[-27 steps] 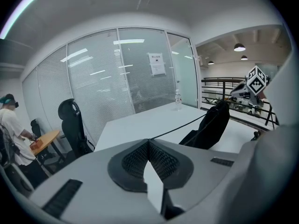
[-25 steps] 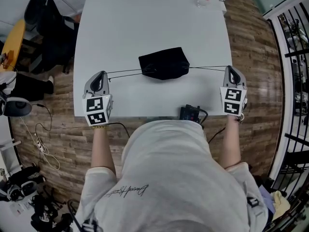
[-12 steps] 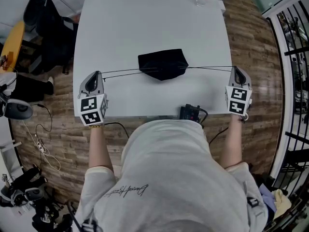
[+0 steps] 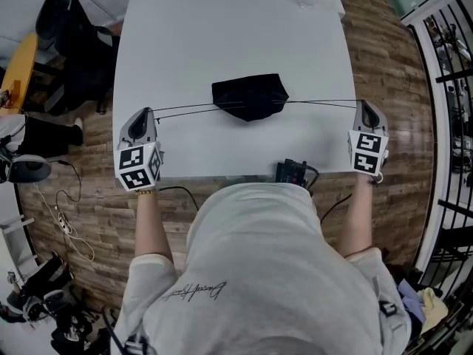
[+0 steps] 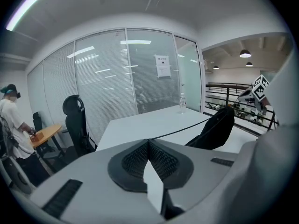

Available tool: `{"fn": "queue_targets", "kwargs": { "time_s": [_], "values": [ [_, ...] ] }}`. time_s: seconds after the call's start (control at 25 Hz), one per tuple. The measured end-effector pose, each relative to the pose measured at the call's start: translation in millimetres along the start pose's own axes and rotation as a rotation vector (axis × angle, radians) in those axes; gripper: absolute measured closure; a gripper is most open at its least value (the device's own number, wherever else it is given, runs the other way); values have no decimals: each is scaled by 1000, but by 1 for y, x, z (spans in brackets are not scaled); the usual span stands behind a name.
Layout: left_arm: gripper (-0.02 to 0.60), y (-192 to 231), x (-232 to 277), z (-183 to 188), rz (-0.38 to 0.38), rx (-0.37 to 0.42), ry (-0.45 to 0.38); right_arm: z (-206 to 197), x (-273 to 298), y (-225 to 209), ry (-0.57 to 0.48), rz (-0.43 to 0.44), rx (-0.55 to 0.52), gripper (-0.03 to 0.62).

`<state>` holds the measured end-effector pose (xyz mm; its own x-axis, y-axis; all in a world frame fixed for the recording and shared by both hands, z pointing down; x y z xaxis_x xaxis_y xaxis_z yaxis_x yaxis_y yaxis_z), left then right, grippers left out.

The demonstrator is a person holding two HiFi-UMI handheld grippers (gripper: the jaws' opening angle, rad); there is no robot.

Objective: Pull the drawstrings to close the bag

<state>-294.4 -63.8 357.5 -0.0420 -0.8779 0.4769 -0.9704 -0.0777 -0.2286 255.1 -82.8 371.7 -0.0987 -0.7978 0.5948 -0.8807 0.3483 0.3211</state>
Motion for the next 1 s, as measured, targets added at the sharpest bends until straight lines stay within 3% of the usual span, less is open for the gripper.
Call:
{"fn": "queue_targets", "kwargs": {
  "time_s": [0.52,1.0],
  "values": [
    [569,-7,0,-12,-39,-63,32,-7,5,13,22,52,11,571],
    [569,-43,4,-23,-148,-85,50,-9,18,45,-15,214,93,571]
  ]
}}
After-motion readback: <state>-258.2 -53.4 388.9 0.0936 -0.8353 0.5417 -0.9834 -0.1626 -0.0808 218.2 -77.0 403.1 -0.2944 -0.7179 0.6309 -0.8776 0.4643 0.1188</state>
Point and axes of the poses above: the fingertips, and each gripper's own axes: x forward along the fingers, y to its left, z out of its top, the point moved 9 cm from there along -x, backward along the fingers, and after that the axes turned 10 degrees about z, right-handed, at the moved point
